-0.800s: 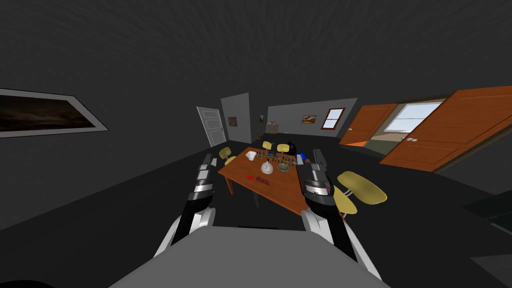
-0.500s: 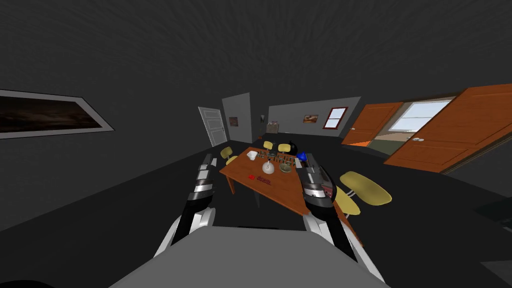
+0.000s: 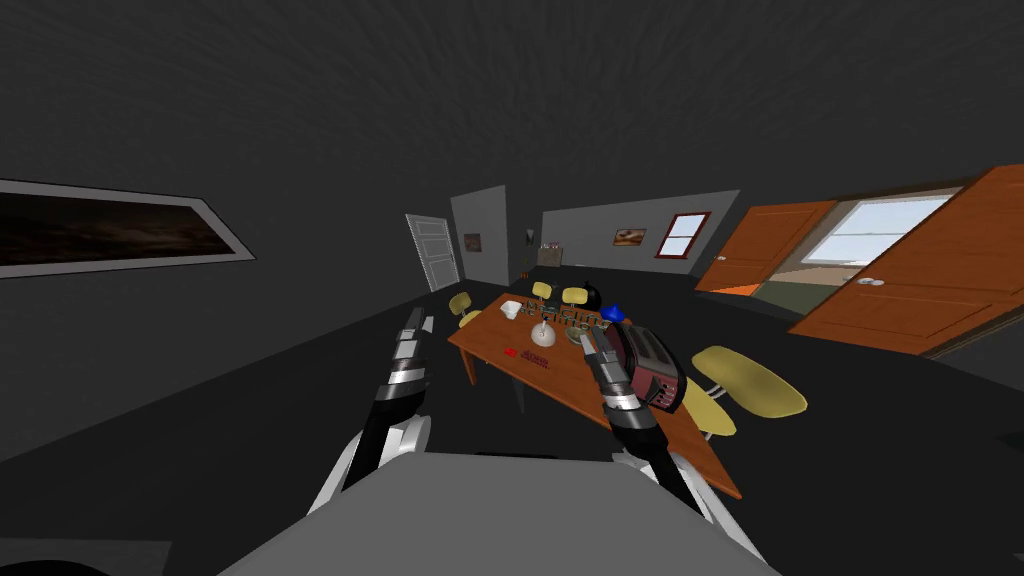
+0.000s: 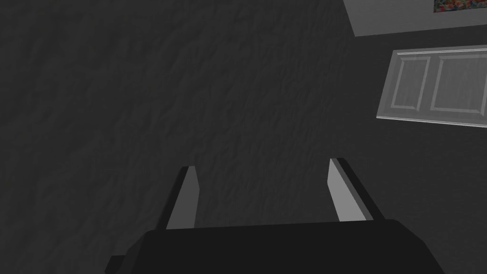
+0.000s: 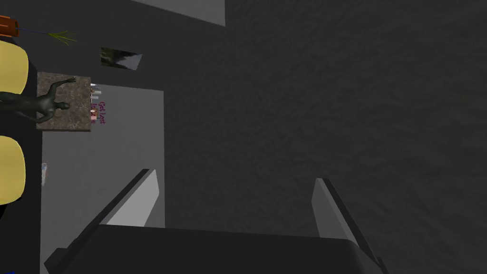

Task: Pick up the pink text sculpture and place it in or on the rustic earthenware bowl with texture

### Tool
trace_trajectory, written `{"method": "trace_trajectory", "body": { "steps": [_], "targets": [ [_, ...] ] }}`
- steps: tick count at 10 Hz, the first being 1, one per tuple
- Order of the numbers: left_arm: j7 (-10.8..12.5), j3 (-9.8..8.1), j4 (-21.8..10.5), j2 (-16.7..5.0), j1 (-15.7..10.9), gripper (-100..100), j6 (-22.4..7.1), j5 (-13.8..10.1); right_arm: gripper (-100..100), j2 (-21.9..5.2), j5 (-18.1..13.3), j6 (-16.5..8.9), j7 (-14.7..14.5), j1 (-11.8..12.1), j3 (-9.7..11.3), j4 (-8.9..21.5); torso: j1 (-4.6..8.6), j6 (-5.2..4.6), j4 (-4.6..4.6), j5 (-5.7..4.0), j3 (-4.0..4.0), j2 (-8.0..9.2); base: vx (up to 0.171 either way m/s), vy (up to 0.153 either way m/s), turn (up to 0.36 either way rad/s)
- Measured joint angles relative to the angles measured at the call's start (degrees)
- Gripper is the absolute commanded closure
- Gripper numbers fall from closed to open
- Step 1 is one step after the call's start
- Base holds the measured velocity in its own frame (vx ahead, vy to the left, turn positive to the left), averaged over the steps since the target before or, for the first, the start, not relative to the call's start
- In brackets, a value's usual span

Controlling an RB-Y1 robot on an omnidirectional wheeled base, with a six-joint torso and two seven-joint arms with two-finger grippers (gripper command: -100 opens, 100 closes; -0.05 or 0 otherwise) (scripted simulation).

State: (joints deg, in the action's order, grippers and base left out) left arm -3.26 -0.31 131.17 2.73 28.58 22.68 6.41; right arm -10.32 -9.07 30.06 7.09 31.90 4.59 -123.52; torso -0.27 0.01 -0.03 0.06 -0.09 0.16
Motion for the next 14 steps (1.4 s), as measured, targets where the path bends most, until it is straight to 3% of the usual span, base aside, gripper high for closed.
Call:
{"method": "trace_trajectory", "body": {
  "steps": [1,5,12,14],
  "targets": [
    [0.0,0.0,0.0,0.0,0.0,0,0.0,0.0,-100,-1.77,-0.8,0.44,-0.58,2.09,0.59,0.91,-0.08,-0.01,-0.01,0.03,-0.01,0.02,-0.016,0.082,0.028],
    [0.0,0.0,0.0,0.0,0.0,0,0.0,0.0,-100,-6.03,-2.78,1.69,-2.0,3.68,1.61,7.16,0.02,0.0,0.02,0.0,0.06,-0.12,-0.011,0.083,0.097],
    [0.0,-0.01,0.0,0.0,0.01,0,0.0,0.0,-100,-12.54,-6.53,4.43,-5.15,9.21,4.05,16.5,0.0,-0.01,0.01,0.02,0.05,-0.1,-0.009,0.065,0.068],
    [0.0,0.0,0.0,0.0,0.0,0,0.0,0.0,-100,-15.55,-8.27,5.44,-6.46,11.71,5.08,20.14,-0.14,0.0,0.01,0.05,0.03,-0.06,-0.005,0.113,0.134]
  ]
}}
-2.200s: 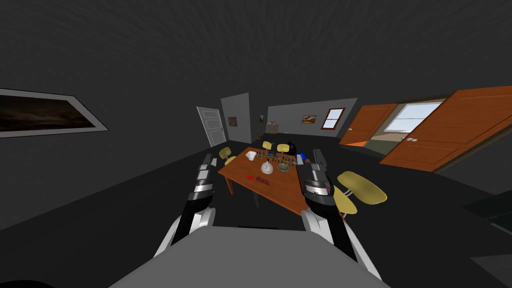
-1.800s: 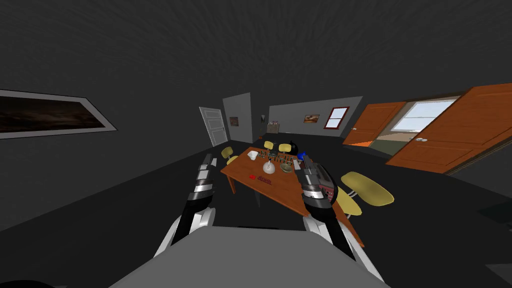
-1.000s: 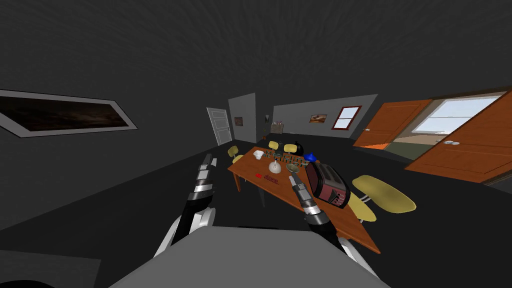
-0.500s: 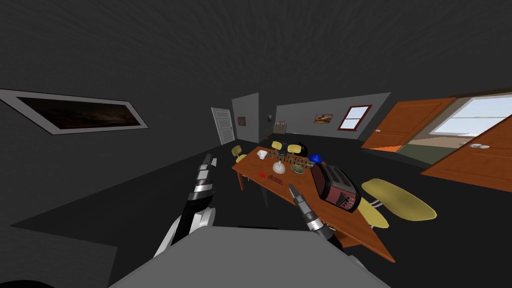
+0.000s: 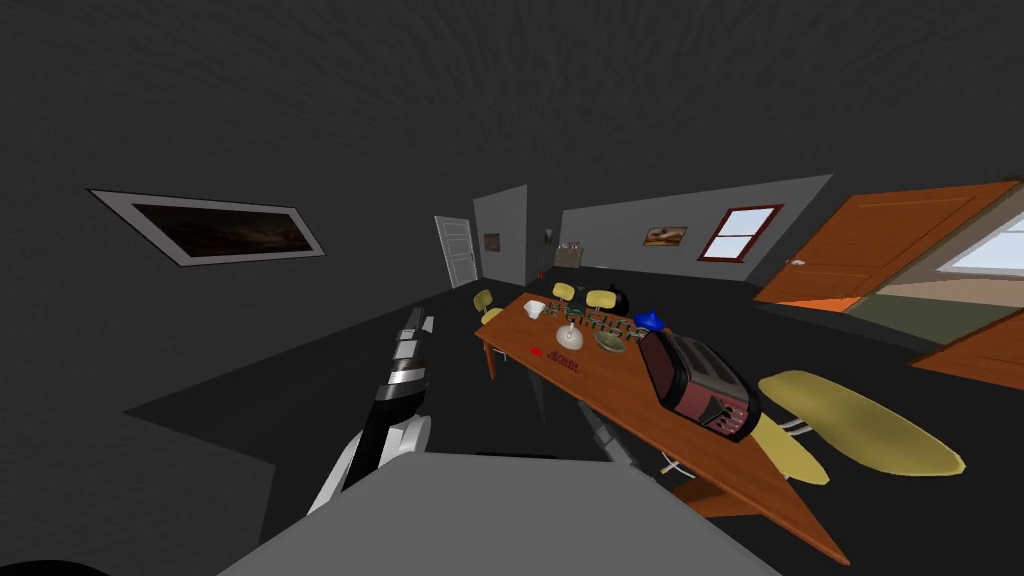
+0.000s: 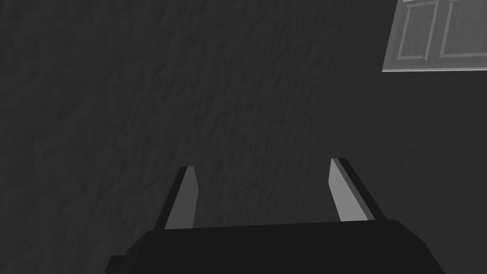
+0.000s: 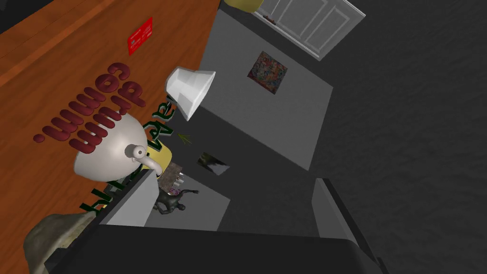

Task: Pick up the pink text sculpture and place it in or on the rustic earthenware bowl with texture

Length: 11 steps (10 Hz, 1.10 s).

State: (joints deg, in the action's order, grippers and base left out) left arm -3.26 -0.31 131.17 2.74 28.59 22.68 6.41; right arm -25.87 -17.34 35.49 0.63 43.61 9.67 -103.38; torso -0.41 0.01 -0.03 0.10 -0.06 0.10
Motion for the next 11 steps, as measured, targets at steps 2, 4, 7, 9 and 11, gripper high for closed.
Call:
{"method": "trace_trajectory", "body": {
  "steps": [2,4,7,9,11],
  "targets": [
    [0.0,0.0,0.0,0.0,0.0,0,0.0,0.0,-100,-2.77,-1.16,-0.03,-0.85,1.58,0.61,2.78,0.06,0.0,0.02,0.0,0.06,-0.11,0.022,0.092,0.109],
    [0.0,-0.01,0.0,-0.01,0.01,0,0.0,0.0,-100,-3.61,-1.74,0.39,-1.43,1.8,1.02,5.53,0.3,-0.03,0.02,-0.05,0.05,-0.09,0.011,0.045,0.059],
    [0.0,-0.01,0.0,0.0,0.01,0,0.0,0.0,-100,-8.08,-3.67,1.38,-2.91,4.19,2.09,10.97,0.02,-0.03,0.02,0.01,0.07,-0.12,0.024,0.116,0.175],
    [0.0,-0.01,0.0,-0.01,0.01,0,0.0,0.0,-100,-10.22,-4.89,1.48,-4.19,6.48,2.78,12.4,0.16,-0.02,0.01,-0.02,0.06,-0.11,0.018,0.052,0.034],
    [0.0,-0.01,0.0,-0.01,0.0,0,0.0,0.0,-100,-10.92,-5.87,1.92,-5.34,7.04,3.59,15.23,0.23,0.01,0.01,-0.05,0.06,-0.12,0.029,0.064,0.15]
  ]
}}
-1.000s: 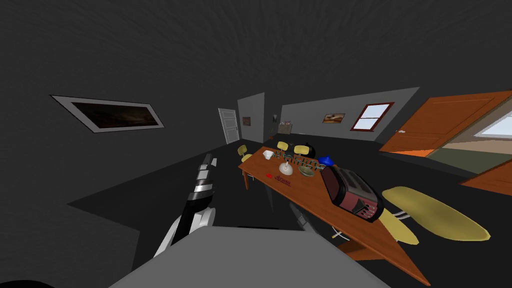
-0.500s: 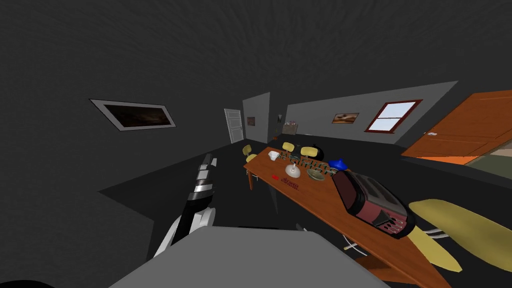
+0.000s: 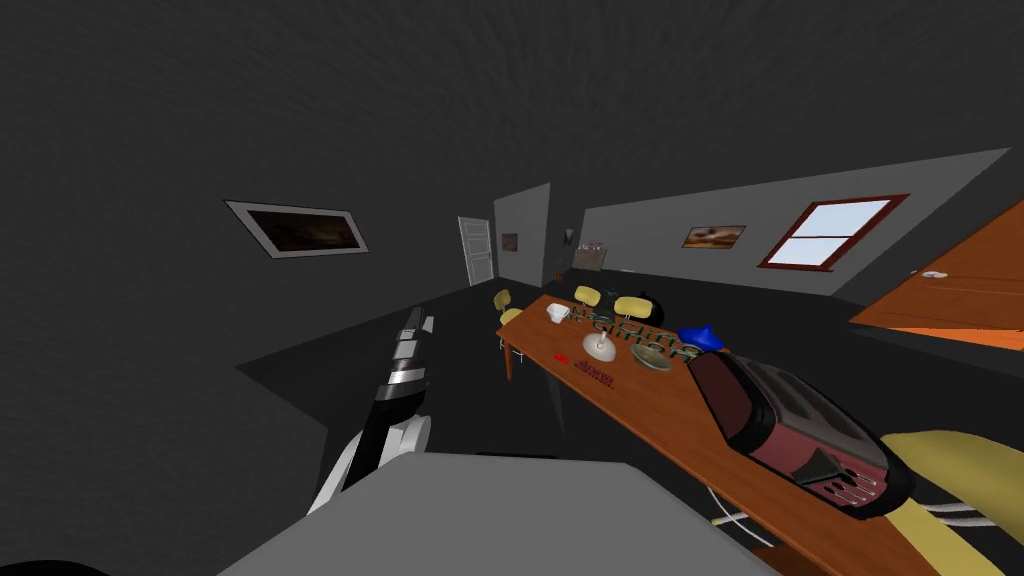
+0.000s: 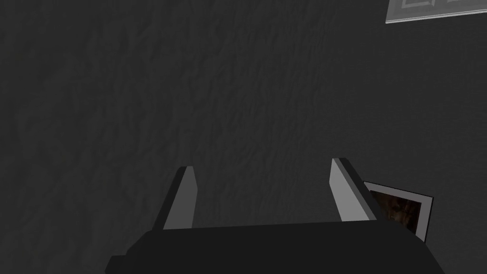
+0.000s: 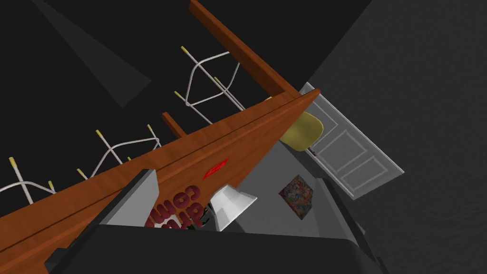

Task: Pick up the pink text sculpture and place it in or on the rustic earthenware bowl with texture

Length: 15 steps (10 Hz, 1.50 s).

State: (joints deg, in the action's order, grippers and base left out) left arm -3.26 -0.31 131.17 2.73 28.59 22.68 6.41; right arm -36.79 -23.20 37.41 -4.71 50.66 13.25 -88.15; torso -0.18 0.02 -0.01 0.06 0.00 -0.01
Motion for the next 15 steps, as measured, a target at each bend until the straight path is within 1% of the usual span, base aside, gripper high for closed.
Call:
{"method": "trace_trajectory", "body": {
  "steps": [1,2,3,4,5,6,7,8,9,10,11,12,13,14,15],
  "targets": [
    [0.0,-0.01,0.0,0.0,0.01,0,0.0,0.0,-100,-1.17,-0.17,0.23,-0.23,0.58,-0.05,1.27,-0.01,-0.04,0.01,0.01,0.02,-0.02,0.039,0.103,0.191],
    [0.0,0.0,0.0,0.0,0.0,0,0.0,0.0,-100,-2.37,-0.89,0.32,-0.89,1.61,0.36,2.29,-0.14,-0.01,0.01,0.03,0.03,-0.05,0.045,0.081,0.098],
    [0.0,0.0,0.0,0.0,0.01,0,0.0,0.0,-100,-2.93,-1.11,1.35,-1.73,2.15,0.28,4.53,-0.08,-0.04,0.02,0.03,0.04,-0.06,0.057,0.083,0.176],
    [0.0,0.0,0.0,0.0,0.01,0,0.0,0.0,-100,-4.21,-1.8,1.65,-2.37,2.52,0.81,6.47,-0.08,-0.01,0.02,0.03,0.06,-0.11,0.052,0.066,0.122],
    [0.0,-0.01,0.0,0.0,0.01,0,0.0,0.0,-100,-4.97,-2.13,1.85,-2.57,1.99,1.14,8.81,-0.02,-0.03,0.02,0.01,0.06,-0.11,0.069,0.094,0.197],
    [0.0,0.0,0.0,0.0,0.01,0,0.0,0.0,-100,-5.67,-3.05,1.6,-3.08,1.41,2.11,11.65,-0.1,-0.01,0.03,0.02,0.09,-0.16,0.061,0.083,0.11],
    [0.0,-0.01,0.0,0.0,0.01,0,0.0,0.0,-100,-6.32,-3.47,1.15,-3.58,2.35,2.33,11.8,-0.1,-0.04,0.03,0.04,0.08,-0.12,0.058,0.088,0.266],
    [0.0,0.0,0.0,0.0,0.0,0,0.0,0.0,-100,-8.27,-3.77,1.23,-4.02,4.14,2.19,12.25,-0.11,0.01,0.03,0.05,0.07,-0.12,0.117,0.12,0.327],
    [0.0,0.0,0.0,0.0,0.01,0,0.0,0.0,-100,-9.73,-4.51,2.08,-5.0,4.1,2.69,15.6,-0.19,0.01,0.05,0.05,0.16,-0.3,0.098,0.09,0.09],
    [0.0,-0.01,0.01,0.0,0.02,0,0.0,0.0,-100,-11.01,-4.84,1.99,-5.37,4.96,2.82,15.84,-0.15,-0.05,0.06,0.05,0.16,-0.25,0.09,0.104,0.232],
    [0.0,0.0,0.0,0.0,0.01,0,0.0,0.0,-100,-12.37,-5.32,2.39,-5.78,4.8,3.19,18.51,-0.17,0.01,0.05,0.05,0.15,-0.25,0.073,0.063,0.108],
    [0.0,-0.01,0.01,0.0,0.02,0,0.0,0.0,-100,-12.81,-5.64,2.48,-6.4,5.36,3.33,19.22,-0.08,-0.06,0.04,0.03,0.11,-0.17,0.075,0.053,0.189],
    [0.0,-0.01,0.0,0.0,0.01,0,0.0,0.0,-100,-14.07,-6.18,1.94,-6.95,6.3,3.65,19.61,-0.03,-0.01,0.04,0.03,0.1,-0.17,0.134,0.076,0.341],
    [0.0,0.0,0.0,0.0,0.01,0,0.0,0.0,-100,-15.32,-7.01,1.38,-7.64,6.42,4.37,21.43,-0.06,0.02,0.06,0.02,0.19,-0.34,0.159,0.078,0.413],
    [0.0,0.0,0.0,0.0,0.01,0,0.0,0.0,-100,-16.52,-7.63,1.2,-8.97,7.54,4.57,23.13,-0.08,0.02,0.1,0.04,0.26,-0.44,0.182,0.063,0.333]
  ]
}}
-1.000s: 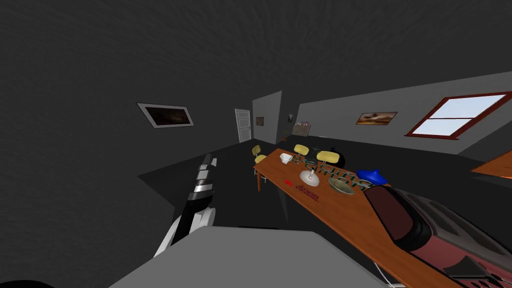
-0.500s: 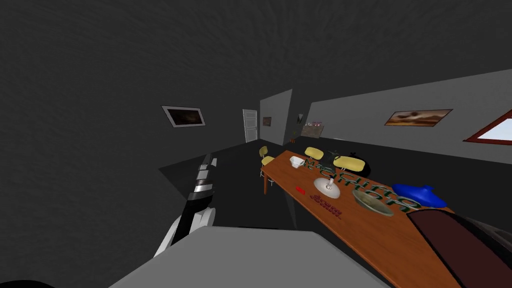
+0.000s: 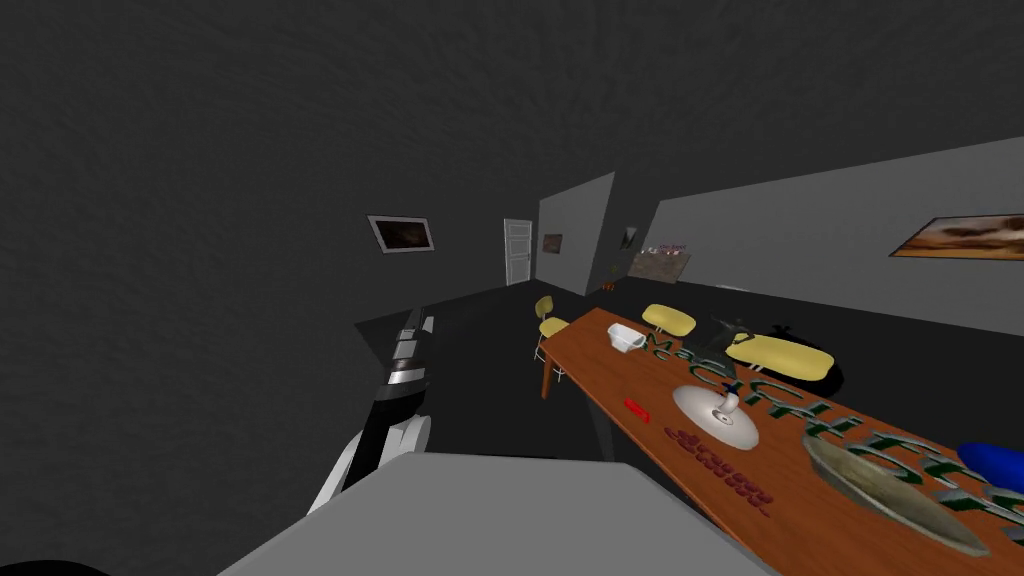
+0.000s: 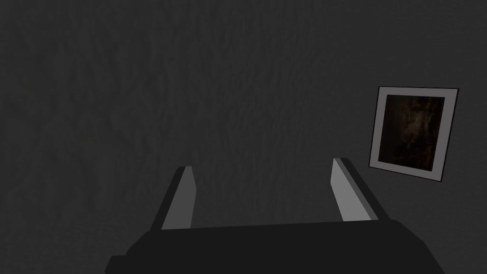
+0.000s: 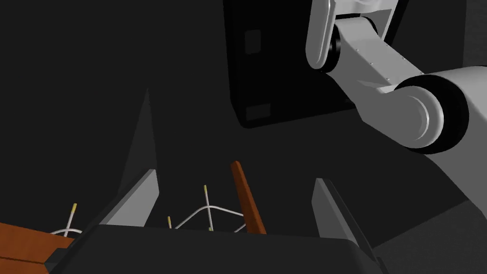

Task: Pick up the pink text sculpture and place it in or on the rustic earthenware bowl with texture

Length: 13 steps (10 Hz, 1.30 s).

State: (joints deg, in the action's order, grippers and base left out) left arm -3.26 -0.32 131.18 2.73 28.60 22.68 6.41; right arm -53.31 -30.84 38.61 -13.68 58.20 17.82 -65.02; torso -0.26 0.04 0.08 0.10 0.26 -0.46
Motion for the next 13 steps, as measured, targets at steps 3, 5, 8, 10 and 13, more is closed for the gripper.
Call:
{"method": "trace_trajectory", "body": {
  "steps": [3,5,8,10,13],
  "targets": [
    [0.0,-0.01,0.0,0.0,0.0,0,0.0,0.0,-100,-3.06,-1.08,0.19,-2.66,1.44,0.34,3.86,0.04,-0.02,-0.02,-0.01,-0.05,0.1,0.131,0.042,0.194],
    [0.0,-0.01,0.0,-0.01,0.0,0,0.0,0.0,-100,-5.42,-2.34,-0.81,-3.29,0.52,1.48,7.08,0.19,0.0,0.0,-0.05,0.03,-0.05,0.173,-0.005,0.334],
    [0.0,-0.02,0.0,-0.01,0.01,0,0.0,0.0,-100,-7.63,-2.67,-1.84,-4.76,2.28,1.1,7.55,0.12,-0.12,-0.05,-0.05,-0.14,0.26,0.096,-0.004,0.073],
    [0.0,-0.01,0.0,-0.01,0.0,0,0.0,0.0,-100,-8.36,-3.29,-1.62,-6.26,1.63,1.39,10.34,0.3,0.01,-0.04,-0.08,-0.07,0.11,0.158,-0.054,0.347],
    [0.0,-0.02,0.0,-0.01,0.0,0,0.0,0.0,-100,-10.8,-3.85,-3.08,-7.47,2.02,1.29,10.73,0.46,0.0,-0.02,-0.11,-0.02,0.04,0.126,-0.088,0.177]
  ]
}}
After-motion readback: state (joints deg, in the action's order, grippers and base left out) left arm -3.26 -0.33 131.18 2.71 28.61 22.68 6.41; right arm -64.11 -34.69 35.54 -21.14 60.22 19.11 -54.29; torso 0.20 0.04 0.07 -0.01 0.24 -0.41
